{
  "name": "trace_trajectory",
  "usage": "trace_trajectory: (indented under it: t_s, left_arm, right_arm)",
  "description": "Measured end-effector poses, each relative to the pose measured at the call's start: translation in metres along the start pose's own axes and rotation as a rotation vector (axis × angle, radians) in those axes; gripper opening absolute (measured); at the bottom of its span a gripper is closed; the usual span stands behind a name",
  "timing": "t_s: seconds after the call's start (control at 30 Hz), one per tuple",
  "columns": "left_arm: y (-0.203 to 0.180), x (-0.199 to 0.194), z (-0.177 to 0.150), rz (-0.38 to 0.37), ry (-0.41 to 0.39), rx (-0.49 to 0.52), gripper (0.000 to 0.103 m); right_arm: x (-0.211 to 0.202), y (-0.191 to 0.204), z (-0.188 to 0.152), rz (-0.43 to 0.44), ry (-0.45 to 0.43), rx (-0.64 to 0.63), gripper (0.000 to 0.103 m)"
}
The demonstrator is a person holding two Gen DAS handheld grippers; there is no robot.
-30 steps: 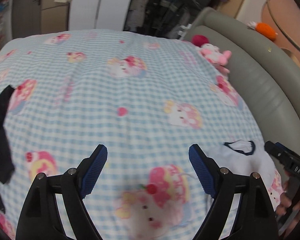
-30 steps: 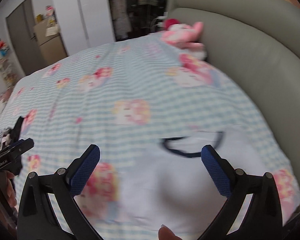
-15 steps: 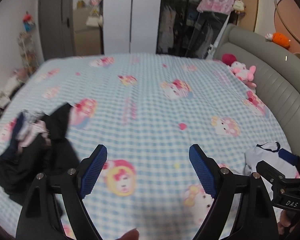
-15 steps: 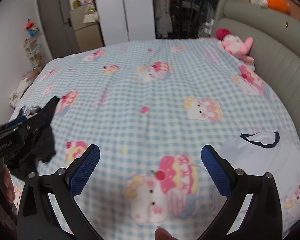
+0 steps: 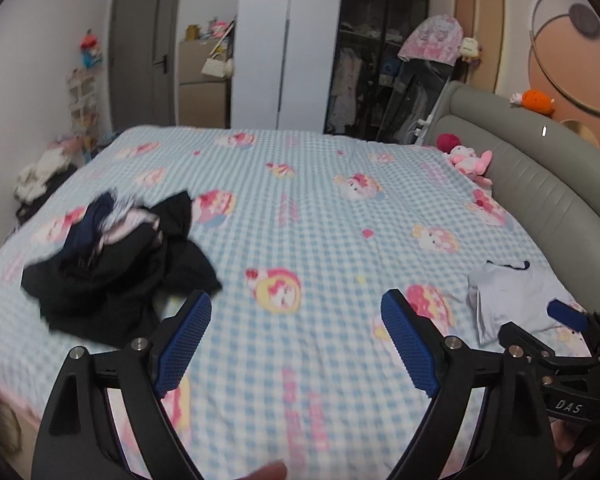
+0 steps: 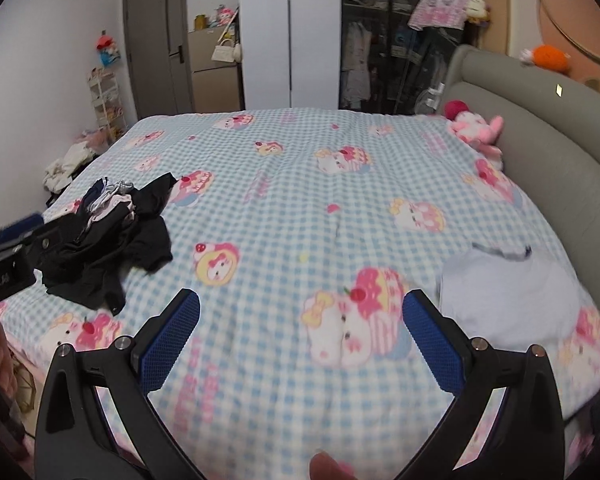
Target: Fold clothes
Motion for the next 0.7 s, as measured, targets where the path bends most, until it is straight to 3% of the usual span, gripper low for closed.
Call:
trace_trajectory:
  t_s: [0.13, 0.3, 0.47, 0.7]
  left_arm:
    - [-0.001, -0.011, -0.055, 0.053, 0.021, 0.017, 0.093]
    - [-0.005, -0.011, -0.108, 0.039, 0.101, -0.012, 0.093]
    - [-0.010, -0.006, -0.120, 0.045, 0.111, -0.012, 0.093]
    - [-0.011, -0.015, -0.120, 0.042, 0.073, -0.042, 0.093]
  right_arm:
    - [-0.013, -0.007, -0.046, -0.026, 0.020, 0.070, 0.103]
    - [-0.011, -0.020, -0.099, -0.075, 0.093, 0.090, 0.103]
    - [-0.001, -0.020, -0.122, -0.076, 0.140, 0.077, 0.103]
    - [-0.006, -0.016, -0.125, -0.067, 0.127, 0.075, 0.103]
Point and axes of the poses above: each gripper's, at about its wrist camera, not at the fingertips, and x roughly the way its jaws point, y to its left, z to its top, the point moved 7 cm from there along x, roughly the way its jaws point, and after that the axes turned 1 degree about y, right-handed, at the moved point
